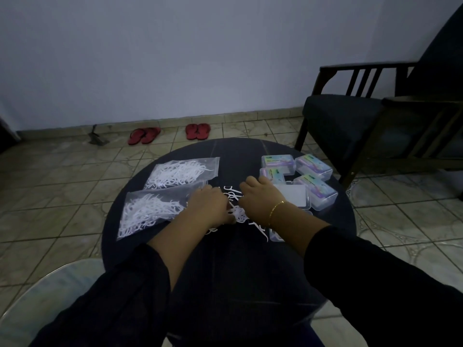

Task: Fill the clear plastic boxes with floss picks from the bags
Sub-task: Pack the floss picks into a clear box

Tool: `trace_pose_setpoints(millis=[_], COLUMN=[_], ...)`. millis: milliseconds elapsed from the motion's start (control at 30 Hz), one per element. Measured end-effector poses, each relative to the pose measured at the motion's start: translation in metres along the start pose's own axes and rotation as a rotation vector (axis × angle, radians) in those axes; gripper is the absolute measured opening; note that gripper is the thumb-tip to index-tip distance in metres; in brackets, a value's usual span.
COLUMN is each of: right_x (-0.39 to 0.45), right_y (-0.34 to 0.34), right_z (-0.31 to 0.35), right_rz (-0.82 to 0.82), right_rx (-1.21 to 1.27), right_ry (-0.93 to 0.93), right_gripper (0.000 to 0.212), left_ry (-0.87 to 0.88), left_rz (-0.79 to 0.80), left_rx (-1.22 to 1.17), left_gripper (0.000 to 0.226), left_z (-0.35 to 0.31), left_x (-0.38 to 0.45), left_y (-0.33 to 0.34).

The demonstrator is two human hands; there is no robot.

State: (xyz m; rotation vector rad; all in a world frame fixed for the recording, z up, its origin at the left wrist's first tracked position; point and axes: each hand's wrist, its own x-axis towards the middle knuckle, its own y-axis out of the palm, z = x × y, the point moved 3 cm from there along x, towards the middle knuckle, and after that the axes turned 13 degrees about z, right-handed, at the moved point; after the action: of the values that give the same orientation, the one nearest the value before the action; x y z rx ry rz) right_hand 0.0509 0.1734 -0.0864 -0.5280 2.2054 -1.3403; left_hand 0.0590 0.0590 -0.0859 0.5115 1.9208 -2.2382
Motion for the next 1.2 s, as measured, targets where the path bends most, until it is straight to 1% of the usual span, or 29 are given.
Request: trace_pose_setpoints(millis=[100, 200, 367, 433, 567, 633, 700, 767, 867, 967, 1067, 1200], right_x=[-0.004, -0.007, -0.013, -0.018, -0.03, -0.039, -0.049, -0.058, -0.068, -0.074, -0.075, -0.073], right_y=[0.0, -0.001, -0.003, -0.005, -0.011, -0.015, -0.016, -0.014, -0.008, -0.003, 0.006, 0.018], right_z=[-0.002, -0.005, -0.016, -0.02, -0.034, -0.039, -0.046, -0.053, -0.064, -0.072, -0.075, -0.075], right_rz=[-0.03, -0.072, -0.155, -0.193, -0.263, -0.248, -0.221, -0.174, -0.128, -0.104, -0.028, 0.03], right_rx=[-0.011, 0.023, 0.187, 0.314, 0.659, 0.775, 0.943, 1.07, 1.1, 1.087, 1.013, 0.886], right_ry=[-0.029, -0.035, -0.015, -0.001, 0.061, 0.049, 0.032, 0.052, 0.107, 0.146, 0.172, 0.208], right_gripper=[0.029, 0.026, 0.027, 0.029, 0.026, 0.024, 0.02, 0.024, 0.029, 0.026, 0.024, 0.025], left_ry=[0.017, 0.018, 0.027, 0.03, 0.026, 0.042, 0.055, 0.055, 0.053, 0.058, 0.04, 0.046], left_rz=[-0.015, -0.011, -0.027, -0.048, -0.083, -0.101, -0.101, -0.097, -0.137, -0.209, -0.275, -0.291], left_rx=[-0.031, -0.061, -0.053, -0.054, -0.1, -0.106, -0.104, -0.112, -0.168, -0.145, -0.138, -0.213], left_gripper=[0.035, 0.032, 0.031, 0.029, 0.029, 0.03, 0.03, 0.027, 0.023, 0.026, 0.03, 0.025], left_z=[-0.001, 0.0, 0.001, 0.0, -0.001, -0.001, -0.001, -0.001, 0.002, 0.002, 0.002, -0.001], left_x=[-0.003, -0.005, -0.003, -0.003, 0.0, 0.002, 0.004, 0.004, 0.003, -0.001, -0.005, -0.008], left_y=[-0.001, -0.001, 0.003, 0.002, 0.002, 0.002, 0.002, 0.0, -0.006, -0.014, -0.02, -0.023])
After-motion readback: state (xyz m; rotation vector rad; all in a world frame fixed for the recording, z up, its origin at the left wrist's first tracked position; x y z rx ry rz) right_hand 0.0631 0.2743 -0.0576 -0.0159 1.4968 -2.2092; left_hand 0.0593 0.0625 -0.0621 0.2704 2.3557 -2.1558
